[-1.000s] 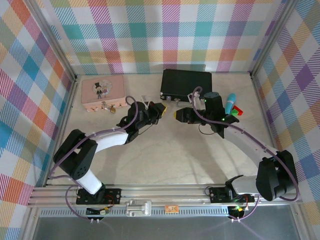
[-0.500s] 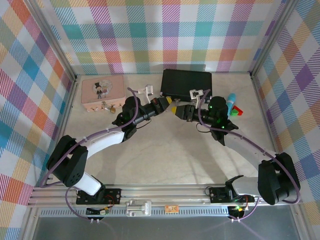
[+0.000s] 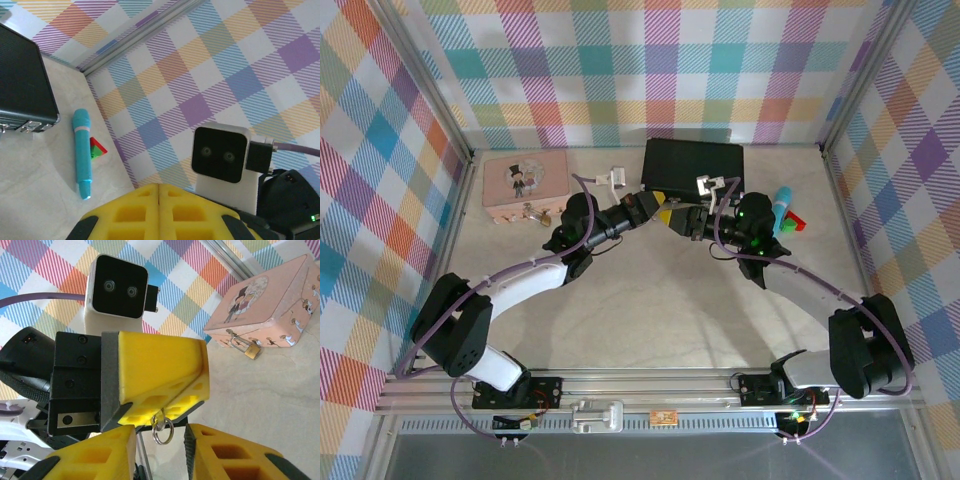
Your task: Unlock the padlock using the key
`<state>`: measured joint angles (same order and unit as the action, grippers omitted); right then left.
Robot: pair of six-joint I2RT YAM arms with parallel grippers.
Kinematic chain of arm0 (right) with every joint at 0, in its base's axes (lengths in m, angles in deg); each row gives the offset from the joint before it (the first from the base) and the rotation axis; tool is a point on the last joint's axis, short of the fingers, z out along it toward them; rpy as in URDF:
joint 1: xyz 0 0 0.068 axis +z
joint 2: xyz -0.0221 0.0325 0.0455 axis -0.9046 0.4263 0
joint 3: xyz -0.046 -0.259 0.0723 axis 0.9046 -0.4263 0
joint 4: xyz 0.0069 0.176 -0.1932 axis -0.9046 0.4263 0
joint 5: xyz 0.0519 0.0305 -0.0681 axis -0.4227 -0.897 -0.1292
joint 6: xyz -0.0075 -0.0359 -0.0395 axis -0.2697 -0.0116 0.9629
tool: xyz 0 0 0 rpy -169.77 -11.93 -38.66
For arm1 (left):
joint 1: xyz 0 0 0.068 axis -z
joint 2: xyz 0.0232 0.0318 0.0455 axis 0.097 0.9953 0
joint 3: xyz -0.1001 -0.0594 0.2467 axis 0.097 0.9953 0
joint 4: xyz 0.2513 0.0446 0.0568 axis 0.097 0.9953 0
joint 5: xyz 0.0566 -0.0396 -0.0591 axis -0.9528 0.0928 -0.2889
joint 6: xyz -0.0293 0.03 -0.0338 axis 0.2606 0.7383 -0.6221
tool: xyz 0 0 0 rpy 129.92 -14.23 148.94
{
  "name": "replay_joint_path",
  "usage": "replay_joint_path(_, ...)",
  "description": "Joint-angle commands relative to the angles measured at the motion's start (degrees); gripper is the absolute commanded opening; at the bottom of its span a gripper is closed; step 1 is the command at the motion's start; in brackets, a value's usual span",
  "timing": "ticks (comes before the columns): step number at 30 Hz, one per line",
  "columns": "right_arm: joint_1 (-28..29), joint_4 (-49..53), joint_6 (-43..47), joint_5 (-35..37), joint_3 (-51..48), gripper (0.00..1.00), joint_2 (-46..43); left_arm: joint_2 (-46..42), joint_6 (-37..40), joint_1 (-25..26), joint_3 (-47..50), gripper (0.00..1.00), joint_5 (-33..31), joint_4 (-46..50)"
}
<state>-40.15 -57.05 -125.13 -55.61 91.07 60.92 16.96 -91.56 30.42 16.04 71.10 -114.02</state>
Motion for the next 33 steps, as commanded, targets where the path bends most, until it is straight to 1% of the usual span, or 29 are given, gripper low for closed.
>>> replay_joint_path(1,0.70,-4.06,-1.05,-1.62,-0.33,0.30,0.88,-0.62,-1.37,0.45,-1.23,0.00,0.86,-4.68)
replay_joint_path(5,0.87,-5.99,-1.87,-1.82,0.17,0.26,2.05,0.03,-2.71,1.01,-1.23,0.00,1.40,-6.20)
replay_joint_path(10,0.96,-8.79,-3.71,-2.86,1.52,0.24,3.90,0.10,-2.61,2.06,-0.68,0.00,1.22,-6.08)
replay_joint_path(15,0.99,-10.29,-4.83,-3.34,2.07,0.24,4.81,0.35,-2.55,2.66,-0.09,0.00,1.36,-5.85)
replay_joint_path(21,1.07,-9.34,-5.05,-3.90,2.94,0.26,5.39,0.87,-2.09,2.92,-0.26,0.00,2.26,-5.21)
replay_joint_path(25,1.09,-9.60,-5.25,-3.92,3.62,0.19,6.39,2.06,-3.22,3.20,-0.66,0.00,2.97,-6.69)
replay_joint_path(30,1.04,-9.78,-4.89,-3.95,4.31,0.00,8.08,2.52,-5.05,3.29,-0.40,0.00,3.20,-9.43)
replay_joint_path(33,0.99,-8.99,-3.90,-3.79,4.57,0.00,8.76,2.07,-4.93,3.30,-0.09,0.00,2.92,-9.43)
